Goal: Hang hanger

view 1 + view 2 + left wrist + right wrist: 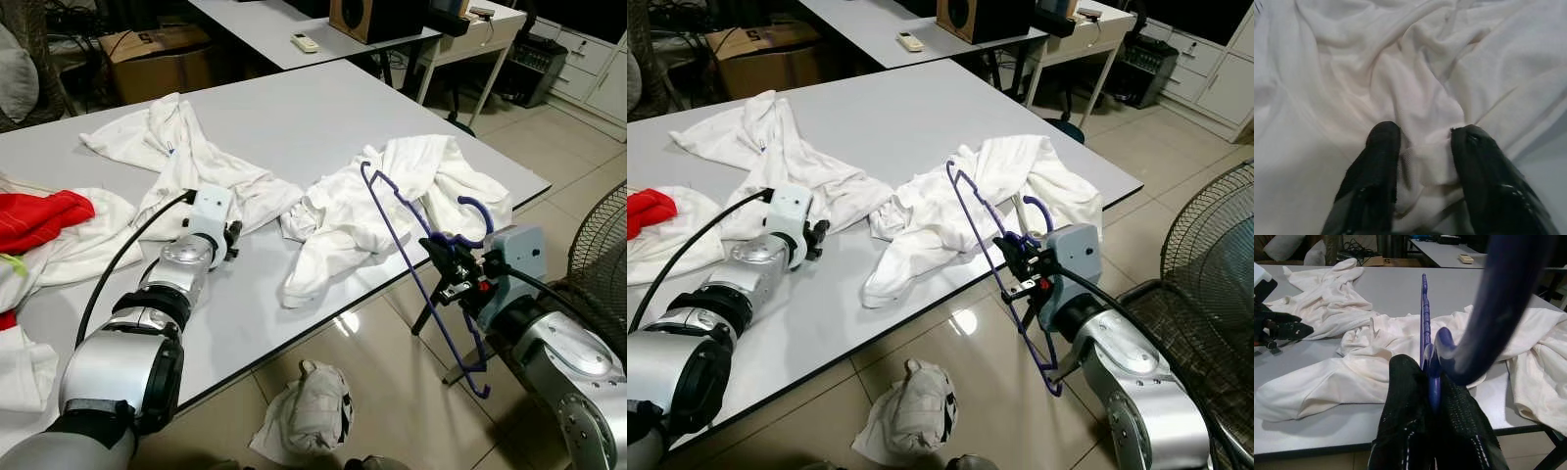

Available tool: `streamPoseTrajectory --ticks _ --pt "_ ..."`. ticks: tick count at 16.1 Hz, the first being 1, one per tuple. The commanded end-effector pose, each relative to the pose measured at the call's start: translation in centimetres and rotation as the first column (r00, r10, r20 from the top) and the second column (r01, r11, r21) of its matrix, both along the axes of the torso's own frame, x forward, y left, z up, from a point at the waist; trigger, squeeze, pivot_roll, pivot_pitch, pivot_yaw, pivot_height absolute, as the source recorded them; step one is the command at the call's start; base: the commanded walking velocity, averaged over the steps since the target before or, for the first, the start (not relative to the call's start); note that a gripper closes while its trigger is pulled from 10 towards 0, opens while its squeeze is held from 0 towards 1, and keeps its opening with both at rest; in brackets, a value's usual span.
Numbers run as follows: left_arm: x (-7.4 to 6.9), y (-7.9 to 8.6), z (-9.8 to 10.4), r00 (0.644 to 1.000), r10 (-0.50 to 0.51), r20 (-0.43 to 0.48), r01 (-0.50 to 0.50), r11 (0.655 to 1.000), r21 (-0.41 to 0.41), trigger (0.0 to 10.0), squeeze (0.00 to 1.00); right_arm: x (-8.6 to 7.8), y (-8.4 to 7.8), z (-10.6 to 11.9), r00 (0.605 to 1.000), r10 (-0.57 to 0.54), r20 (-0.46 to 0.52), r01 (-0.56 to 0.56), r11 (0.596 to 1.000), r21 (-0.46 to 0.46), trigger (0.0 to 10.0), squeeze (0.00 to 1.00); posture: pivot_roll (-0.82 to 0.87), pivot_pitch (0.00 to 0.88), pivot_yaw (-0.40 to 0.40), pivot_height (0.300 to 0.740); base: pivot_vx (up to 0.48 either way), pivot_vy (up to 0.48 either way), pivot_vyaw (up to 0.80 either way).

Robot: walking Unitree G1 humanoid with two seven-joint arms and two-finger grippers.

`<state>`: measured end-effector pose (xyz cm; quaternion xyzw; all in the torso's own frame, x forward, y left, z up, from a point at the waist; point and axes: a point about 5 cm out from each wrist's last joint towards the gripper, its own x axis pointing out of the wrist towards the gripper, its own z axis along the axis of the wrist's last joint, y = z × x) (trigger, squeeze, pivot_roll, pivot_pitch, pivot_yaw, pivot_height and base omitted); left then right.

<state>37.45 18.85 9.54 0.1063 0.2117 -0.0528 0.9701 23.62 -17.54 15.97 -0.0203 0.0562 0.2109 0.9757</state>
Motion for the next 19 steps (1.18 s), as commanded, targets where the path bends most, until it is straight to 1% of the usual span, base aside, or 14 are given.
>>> streamPoseTrajectory --ticks 1,7,9,10,12,13,16,17,18,19 --pt "-1.3 0.1 -2.4 0.993 0.018 -0.113 -0.022 0.999 -0.038 0.0 0.0 0.3 0.0 0.4 1.0 -0.003 0.015 0.003 1.0 -0.004 10.0 0.0 -0.28 0.025 -0.048 0.74 0.0 0.0 0.0" --pt "-1.2 0.5 -2.0 0.994 0.066 -0.091 -0.075 0.992 -0.106 0.0 0.0 0.6 0.2 0.5 1.0 0.002 0.025 -0.002 1.0 -0.005 10.0 0.0 -0.27 0.0 -0.042 0.74 0.0 0.0 0.0" --pt "-0.7 0.7 -1.0 0.997 0.059 -0.046 -0.064 0.989 -0.133 0.0 0.0 0.9 0.1 0.5 0.999 -0.011 0.037 0.011 1.0 0.004 10.0 0.0 -0.26 0.0 -0.032 0.74 0.0 0.0 0.0" --pt "0.1 0.6 0.4 0.999 0.031 0.021 -0.027 0.987 -0.159 0.0 0.0 1.0 0.0 0.5 0.999 -0.025 0.044 0.024 1.0 0.019 10.0 0.0 -0.24 0.0 -0.02 0.74 0.0 0.0 0.0" --pt "0.5 0.6 1.3 0.998 0.008 0.065 0.004 0.983 -0.183 0.0 0.0 1.0 -0.1 0.5 0.998 -0.03 0.048 0.029 0.999 0.029 10.0 0.0 -0.24 0.0 -0.02 0.74 0.0 0.0 0.0" --pt "1.0 0.5 2.6 0.992 -0.031 0.119 0.055 0.978 -0.201 0.0 0.0 1.0 -0.2 0.5 0.998 -0.029 0.047 0.027 0.999 0.036 10.0 0.0 -0.22 0.0 -0.011 0.74 0.0 0.0 0.0" --pt "2.1 0.7 6.3 0.96 -0.127 0.25 0.178 0.964 -0.197 0.0 0.0 0.8 -0.3 0.3 0.999 0.016 0.047 -0.018 0.999 0.044 10.0 0.0 -0.19 0.0 -0.005 0.74 0.0 0.0 0.0" --pt "2.4 0.8 8.4 0.933 -0.174 0.315 0.245 0.949 -0.199 0.0 0.0 0.7 -0.4 0.5 0.998 0.042 0.054 -0.045 0.997 0.058 10.0 0.0 -0.16 0.0 0.001 0.74 0.0 0.0 0.0" --pt "2.5 0.7 12.0 0.863 -0.272 0.426 0.38 0.905 -0.19 0.0 0.0 0.6 -0.5 0.9 0.992 0.101 0.071 -0.107 0.991 0.077 10.0 0.0 -0.15 0.0 0.006 0.74 0.0 0.0 0.0" --pt "2.5 0.7 12.0 0.863 -0.272 0.426 0.38 0.905 -0.19 0.0 0.0 0.6 -0.5 0.9 0.992 0.101 0.071 -0.107 0.991 0.077 10.0 0.0 -0.15 0.0 0.006 0.74 0.0 0.0 0.0"
